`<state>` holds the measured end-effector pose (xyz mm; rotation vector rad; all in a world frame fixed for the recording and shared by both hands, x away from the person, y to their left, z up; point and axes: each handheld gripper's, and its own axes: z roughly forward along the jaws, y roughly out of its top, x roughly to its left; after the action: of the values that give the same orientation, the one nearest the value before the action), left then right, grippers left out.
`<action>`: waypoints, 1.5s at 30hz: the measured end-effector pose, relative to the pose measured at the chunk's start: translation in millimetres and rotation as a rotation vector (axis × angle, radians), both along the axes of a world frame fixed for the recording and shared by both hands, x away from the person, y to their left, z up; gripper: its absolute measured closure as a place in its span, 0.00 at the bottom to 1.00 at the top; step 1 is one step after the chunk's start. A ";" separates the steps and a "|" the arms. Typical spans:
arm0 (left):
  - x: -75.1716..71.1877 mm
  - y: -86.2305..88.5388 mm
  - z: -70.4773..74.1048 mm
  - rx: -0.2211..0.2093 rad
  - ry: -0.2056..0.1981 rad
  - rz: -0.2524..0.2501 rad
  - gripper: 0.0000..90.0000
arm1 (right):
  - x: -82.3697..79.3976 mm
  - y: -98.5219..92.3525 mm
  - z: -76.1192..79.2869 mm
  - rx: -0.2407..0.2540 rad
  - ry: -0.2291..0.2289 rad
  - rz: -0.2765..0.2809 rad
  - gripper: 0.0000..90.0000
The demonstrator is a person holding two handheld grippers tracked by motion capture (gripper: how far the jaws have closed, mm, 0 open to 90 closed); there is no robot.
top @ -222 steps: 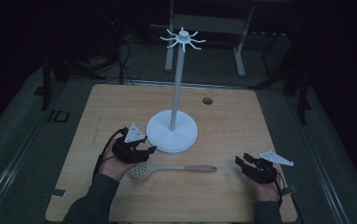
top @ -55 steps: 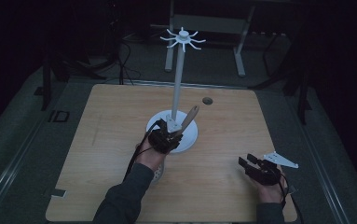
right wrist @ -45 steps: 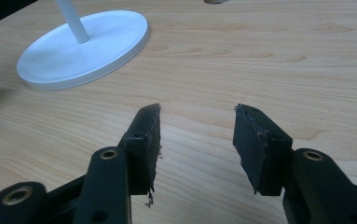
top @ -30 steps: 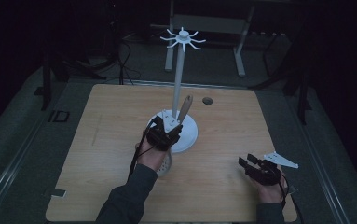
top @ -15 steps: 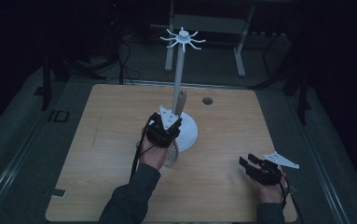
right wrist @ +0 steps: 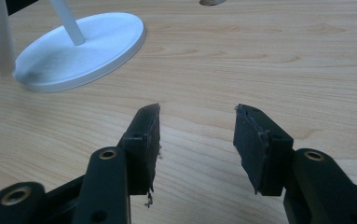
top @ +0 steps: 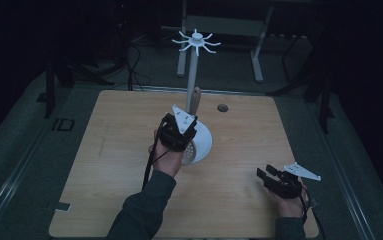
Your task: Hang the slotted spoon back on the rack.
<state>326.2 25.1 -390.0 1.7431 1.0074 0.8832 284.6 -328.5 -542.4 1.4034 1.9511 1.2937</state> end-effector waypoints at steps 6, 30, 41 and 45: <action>7.5 -5.1 23.1 -0.027 -0.044 0.108 0.83 | -0.3 -0.5 -0.1 0.000 -0.002 0.001 0.56; 25.4 -21.1 58.0 0.038 -0.067 0.261 0.83 | -3.1 -5.1 -0.2 0.010 -0.002 -0.013 0.55; 35.5 -15.3 59.6 0.026 -0.027 0.219 0.73 | -3.6 -4.7 -0.4 0.006 -0.002 -0.011 0.55; 31.8 -12.1 53.9 0.004 -0.037 0.195 0.56 | -3.4 -4.2 -0.7 0.002 0.002 -0.008 0.55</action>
<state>358.0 13.0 -336.1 1.6453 1.1658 1.0372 281.2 -332.6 -543.2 1.4133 1.9436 1.2915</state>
